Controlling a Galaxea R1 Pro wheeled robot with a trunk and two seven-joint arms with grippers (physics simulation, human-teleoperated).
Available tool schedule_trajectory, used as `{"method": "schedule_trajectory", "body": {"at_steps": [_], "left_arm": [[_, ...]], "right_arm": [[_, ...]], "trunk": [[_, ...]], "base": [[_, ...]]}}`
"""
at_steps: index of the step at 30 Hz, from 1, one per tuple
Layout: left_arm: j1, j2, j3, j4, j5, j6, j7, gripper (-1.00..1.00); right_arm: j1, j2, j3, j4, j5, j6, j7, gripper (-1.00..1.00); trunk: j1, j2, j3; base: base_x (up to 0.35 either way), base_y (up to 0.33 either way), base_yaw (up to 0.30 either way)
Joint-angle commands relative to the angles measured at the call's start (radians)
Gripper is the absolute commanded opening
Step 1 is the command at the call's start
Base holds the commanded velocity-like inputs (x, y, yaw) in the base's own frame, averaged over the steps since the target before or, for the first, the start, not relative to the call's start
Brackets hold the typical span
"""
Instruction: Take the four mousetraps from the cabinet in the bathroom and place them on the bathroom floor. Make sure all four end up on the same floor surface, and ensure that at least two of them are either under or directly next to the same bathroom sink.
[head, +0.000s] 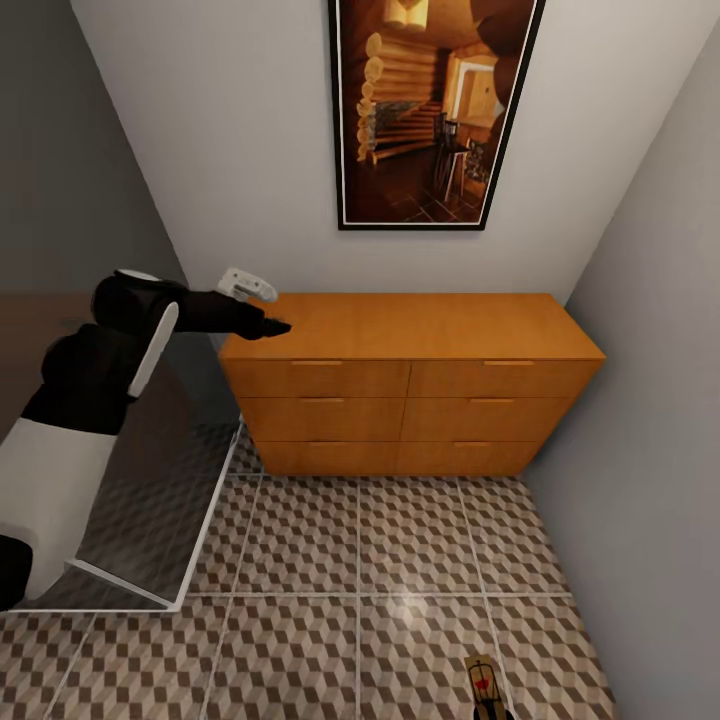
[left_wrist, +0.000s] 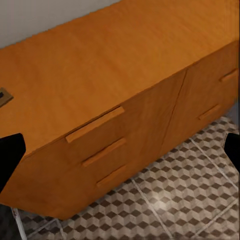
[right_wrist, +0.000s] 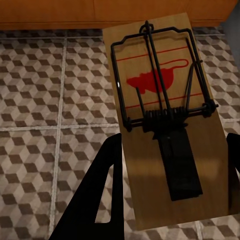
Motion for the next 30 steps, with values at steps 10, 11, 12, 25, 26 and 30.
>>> {"method": "schedule_trajectory", "body": {"at_steps": [10,11,12,25,26,30], "left_arm": [[-0.001,0.061,-0.030,-0.042,0.000,0.004,-0.063,1.00],[-0.001,0.065,-0.046,-0.048,-0.001,0.004,-0.074,1.00],[-0.001,0.068,-0.056,-0.050,-0.001,0.004,-0.078,1.00],[-0.001,0.088,-0.190,-0.096,-0.080,0.004,-0.130,1.00],[-0.001,0.088,-0.195,-0.097,-0.089,0.004,-0.139,1.00],[-0.001,0.089,-0.226,-0.099,-0.139,0.003,-0.185,1.00]], "right_arm": [[-0.001,0.000,0.009,0.001,-0.010,-0.003,0.000,-1.00],[-0.001,0.000,0.008,0.001,-0.010,-0.003,0.000,-1.00],[-0.001,0.000,0.008,0.001,-0.010,-0.003,0.000,-1.00],[-0.001,0.000,0.010,0.001,-0.010,-0.003,0.000,-1.00],[-0.001,0.000,0.010,0.001,-0.010,-0.003,0.000,-1.00],[-0.001,0.000,0.010,0.001,-0.010,-0.003,0.000,-1.00]], "trunk": [[0.001,-0.002,-0.002],[0.001,-0.002,-0.002],[0.001,-0.002,-0.002],[0.001,-0.002,-0.002],[0.001,-0.002,-0.002],[0.001,-0.002,-0.002]], "base": [[0.000,0.000,0.000],[0.000,0.000,0.000],[0.000,0.000,0.000],[0.000,0.000,0.000],[0.000,0.000,0.000],[0.000,0.000,0.000]]}}
